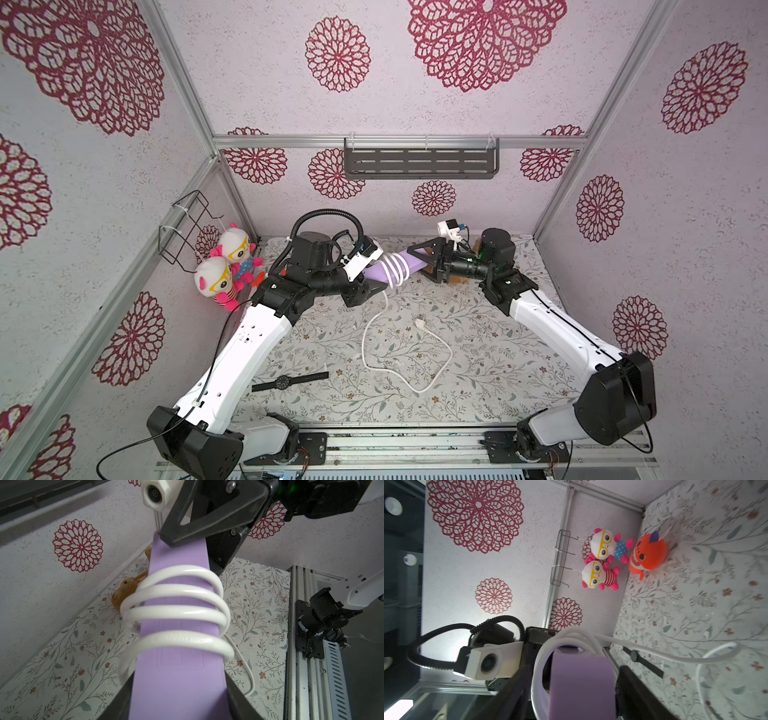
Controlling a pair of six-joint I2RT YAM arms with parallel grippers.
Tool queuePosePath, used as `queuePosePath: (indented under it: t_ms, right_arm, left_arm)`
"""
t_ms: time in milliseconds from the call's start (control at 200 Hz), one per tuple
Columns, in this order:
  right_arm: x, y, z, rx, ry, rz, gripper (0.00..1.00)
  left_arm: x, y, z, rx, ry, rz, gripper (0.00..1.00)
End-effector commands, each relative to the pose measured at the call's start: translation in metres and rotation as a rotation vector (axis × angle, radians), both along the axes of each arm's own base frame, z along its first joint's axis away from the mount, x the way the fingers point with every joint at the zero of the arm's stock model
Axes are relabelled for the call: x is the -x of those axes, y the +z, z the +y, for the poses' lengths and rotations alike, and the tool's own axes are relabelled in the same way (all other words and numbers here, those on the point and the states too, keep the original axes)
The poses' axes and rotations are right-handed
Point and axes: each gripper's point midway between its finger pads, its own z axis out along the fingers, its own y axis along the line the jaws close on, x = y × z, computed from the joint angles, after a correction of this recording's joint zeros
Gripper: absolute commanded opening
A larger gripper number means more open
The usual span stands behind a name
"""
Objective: Unwrap the cord wrapped around the power strip
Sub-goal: Adjust the power strip, then unwrap the power cord from the power strip.
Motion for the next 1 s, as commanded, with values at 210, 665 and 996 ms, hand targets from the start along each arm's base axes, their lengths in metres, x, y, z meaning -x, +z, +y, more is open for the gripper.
queuePosePath:
  t_ms: [210,665,996]
  right_arm:
    - [0.03,-0.026,-0.079,0.447,-0.333,-0.68,0.89]
    - [0.015,-0.087,0.039,0.355,-0.247,-1.01,0.74]
    - [-0.002,-0.091,0.072,0.275,-0.201,-1.046,0.37]
  left_arm:
    - [-0.011,0.056,0.006,0.167,0.118,-0.093,0.0]
    - [0.008,0.098,-0.005,0.354,0.042,-0.056,0.0]
    - [0.023,0.105,-0.005,0.387,0.011,-0.026,0.0]
